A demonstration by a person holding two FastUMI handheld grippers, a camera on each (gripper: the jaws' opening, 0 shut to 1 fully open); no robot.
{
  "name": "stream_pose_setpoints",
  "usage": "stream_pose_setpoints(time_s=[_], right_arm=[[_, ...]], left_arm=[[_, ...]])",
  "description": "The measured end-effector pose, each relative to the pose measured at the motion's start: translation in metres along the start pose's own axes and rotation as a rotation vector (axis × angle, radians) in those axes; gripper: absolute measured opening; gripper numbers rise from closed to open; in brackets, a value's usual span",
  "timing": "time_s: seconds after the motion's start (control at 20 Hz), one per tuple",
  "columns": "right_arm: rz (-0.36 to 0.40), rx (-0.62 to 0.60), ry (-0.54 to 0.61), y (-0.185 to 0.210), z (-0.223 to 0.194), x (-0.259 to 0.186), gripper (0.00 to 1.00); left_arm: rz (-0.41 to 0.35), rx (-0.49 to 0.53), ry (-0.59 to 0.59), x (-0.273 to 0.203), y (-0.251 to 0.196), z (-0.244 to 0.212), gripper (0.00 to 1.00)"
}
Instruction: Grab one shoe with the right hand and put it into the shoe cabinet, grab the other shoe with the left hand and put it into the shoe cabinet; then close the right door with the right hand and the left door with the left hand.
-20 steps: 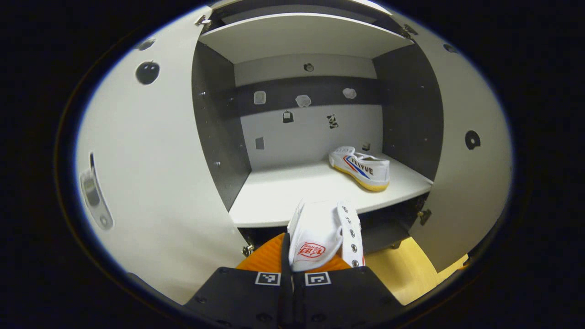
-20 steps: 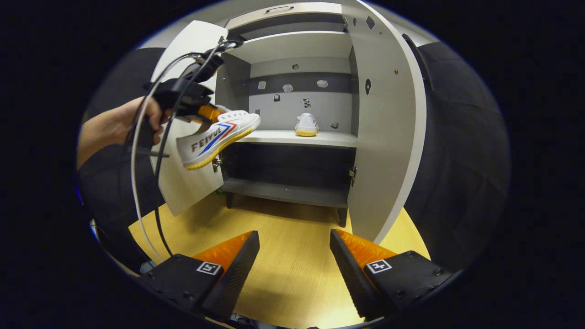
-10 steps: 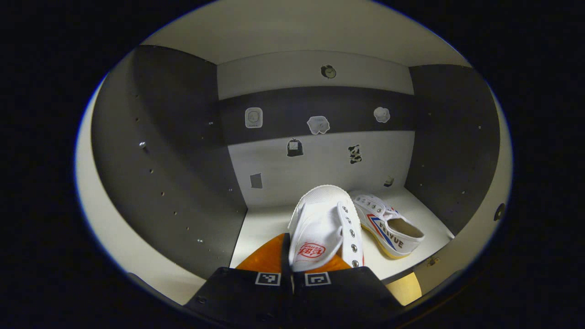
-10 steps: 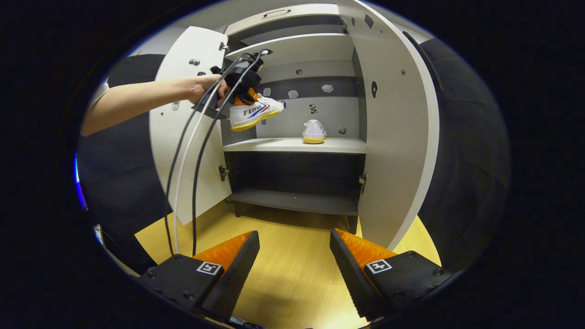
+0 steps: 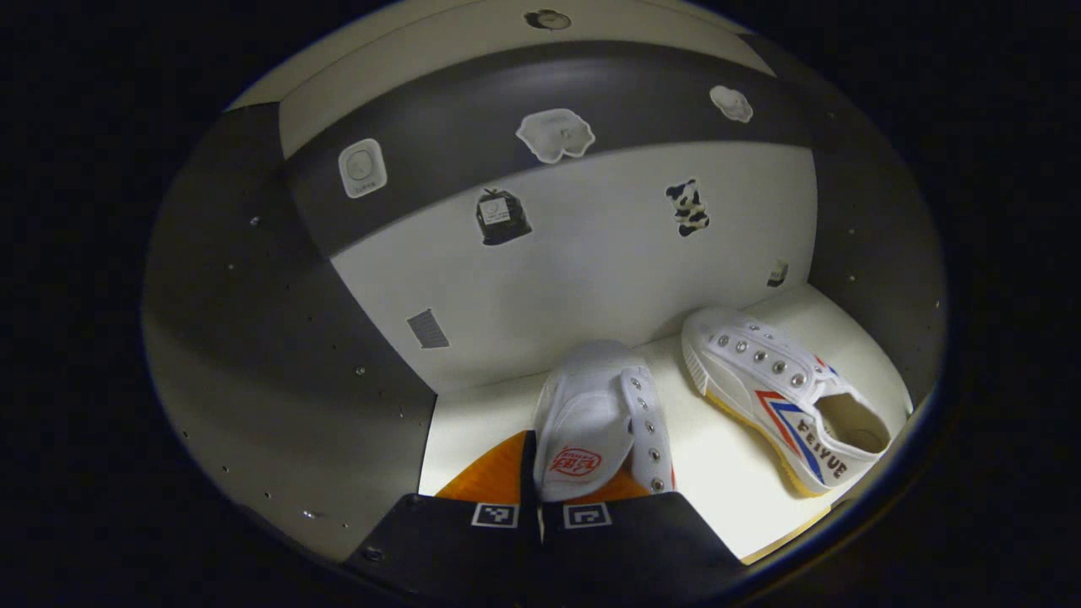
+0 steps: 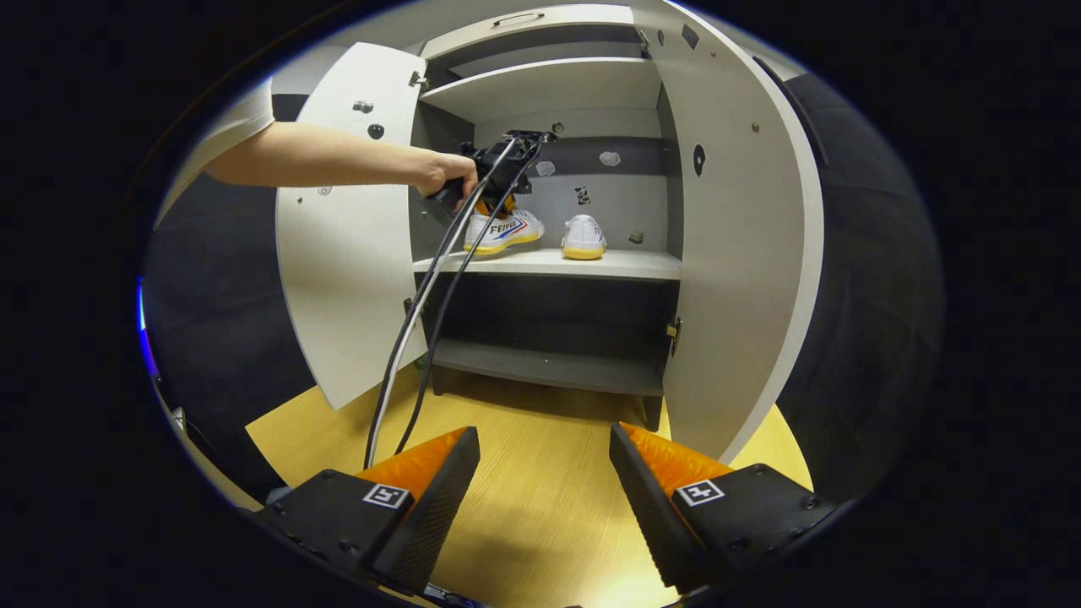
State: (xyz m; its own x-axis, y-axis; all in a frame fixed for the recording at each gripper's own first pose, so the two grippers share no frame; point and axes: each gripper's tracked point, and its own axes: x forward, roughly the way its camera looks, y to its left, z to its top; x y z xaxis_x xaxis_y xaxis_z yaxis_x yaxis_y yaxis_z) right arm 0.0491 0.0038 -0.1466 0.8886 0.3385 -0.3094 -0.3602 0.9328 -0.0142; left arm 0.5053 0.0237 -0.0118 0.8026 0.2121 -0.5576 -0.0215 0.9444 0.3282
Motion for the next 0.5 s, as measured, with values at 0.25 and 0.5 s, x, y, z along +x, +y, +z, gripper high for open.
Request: stream_pose_setpoints(time_s=[0.25, 0.5], right_arm=[[-0.032, -0.002, 0.01, -0.011, -0.003, 0.001, 0.99], [-0.068, 0.029, -0.012, -0.02, 0.005, 0.003, 0.98]], left_arm=[[0.01, 0.017, 0.038, 0.013, -0.007, -0.008, 0.05], [-0.004, 0.005, 0.038, -0.004, -0.004, -0.011, 0.23]])
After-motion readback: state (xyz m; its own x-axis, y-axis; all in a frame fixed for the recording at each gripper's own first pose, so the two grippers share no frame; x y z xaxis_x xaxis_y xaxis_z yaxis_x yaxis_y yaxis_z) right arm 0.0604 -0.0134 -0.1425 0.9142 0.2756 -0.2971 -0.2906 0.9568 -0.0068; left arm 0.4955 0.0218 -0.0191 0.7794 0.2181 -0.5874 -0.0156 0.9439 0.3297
